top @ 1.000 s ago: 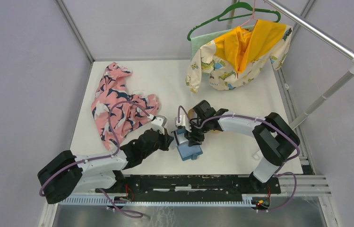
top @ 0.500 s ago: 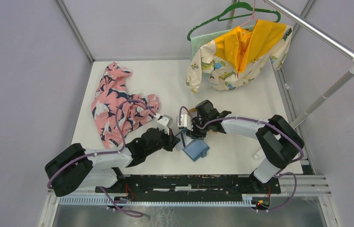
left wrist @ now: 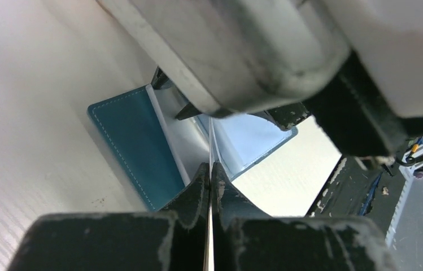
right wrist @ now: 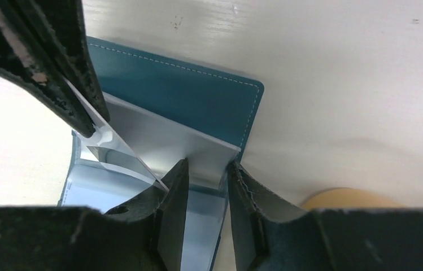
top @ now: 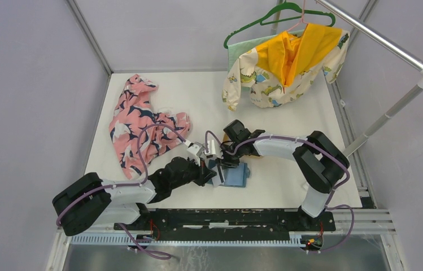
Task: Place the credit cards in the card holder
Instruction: Insert the credit card into the card holder.
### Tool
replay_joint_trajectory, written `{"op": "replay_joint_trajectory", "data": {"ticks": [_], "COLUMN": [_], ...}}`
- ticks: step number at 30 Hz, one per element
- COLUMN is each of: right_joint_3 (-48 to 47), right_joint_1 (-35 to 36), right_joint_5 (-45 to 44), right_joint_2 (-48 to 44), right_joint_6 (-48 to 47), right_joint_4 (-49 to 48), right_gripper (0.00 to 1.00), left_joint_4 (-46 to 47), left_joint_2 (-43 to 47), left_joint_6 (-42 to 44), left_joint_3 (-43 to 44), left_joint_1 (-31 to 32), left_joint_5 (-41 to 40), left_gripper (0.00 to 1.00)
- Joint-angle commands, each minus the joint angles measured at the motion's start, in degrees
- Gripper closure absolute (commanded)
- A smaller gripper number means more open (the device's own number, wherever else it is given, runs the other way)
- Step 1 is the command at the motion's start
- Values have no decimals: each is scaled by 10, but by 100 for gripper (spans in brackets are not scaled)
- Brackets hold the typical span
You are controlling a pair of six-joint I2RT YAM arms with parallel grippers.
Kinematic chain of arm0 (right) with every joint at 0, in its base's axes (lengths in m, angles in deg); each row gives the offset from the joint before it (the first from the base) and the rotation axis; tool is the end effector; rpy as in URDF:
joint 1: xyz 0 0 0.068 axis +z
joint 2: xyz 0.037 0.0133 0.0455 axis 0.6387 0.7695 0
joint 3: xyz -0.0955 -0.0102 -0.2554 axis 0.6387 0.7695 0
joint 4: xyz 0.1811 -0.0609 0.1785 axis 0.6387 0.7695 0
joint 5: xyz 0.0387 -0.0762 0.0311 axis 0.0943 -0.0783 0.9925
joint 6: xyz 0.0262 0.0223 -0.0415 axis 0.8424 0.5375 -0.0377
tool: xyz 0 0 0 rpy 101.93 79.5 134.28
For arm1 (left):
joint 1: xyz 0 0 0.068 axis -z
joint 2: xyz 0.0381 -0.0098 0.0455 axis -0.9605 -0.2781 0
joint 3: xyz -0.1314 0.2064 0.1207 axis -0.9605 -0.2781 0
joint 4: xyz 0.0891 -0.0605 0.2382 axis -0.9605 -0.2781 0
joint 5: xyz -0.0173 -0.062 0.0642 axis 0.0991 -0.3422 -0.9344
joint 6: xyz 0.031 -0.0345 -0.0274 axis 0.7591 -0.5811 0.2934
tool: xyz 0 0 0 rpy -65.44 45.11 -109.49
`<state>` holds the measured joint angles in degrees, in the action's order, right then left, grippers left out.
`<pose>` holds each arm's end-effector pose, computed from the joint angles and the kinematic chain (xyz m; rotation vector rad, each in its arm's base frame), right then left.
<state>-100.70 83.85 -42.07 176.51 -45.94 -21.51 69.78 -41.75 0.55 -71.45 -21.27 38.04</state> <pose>0.2304 0.2484 0.1514 -1.8879 1.7493 0.6992 0.1275 -0.1702 0.1479 0.4632 2.0494 -0.9679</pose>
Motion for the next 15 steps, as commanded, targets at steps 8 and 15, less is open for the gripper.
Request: {"op": "replay_joint_trajectory", "data": {"ticks": [8, 15], "right_joint_3": [47, 187], "right_joint_1": [-8, -11], "right_joint_5": [12, 69], "right_joint_2": [-168, -274], "right_joint_6": [-47, -318], "right_joint_4": [11, 35], "right_gripper": [57, 47], "left_joint_4": [0, -9], "left_joint_2": [-21, -4], "left_joint_6": [-66, -77], "left_joint_3": [0, -4], "left_joint_1": [2, 2], "left_joint_5": [-23, -24], "left_gripper": [98, 98]}}
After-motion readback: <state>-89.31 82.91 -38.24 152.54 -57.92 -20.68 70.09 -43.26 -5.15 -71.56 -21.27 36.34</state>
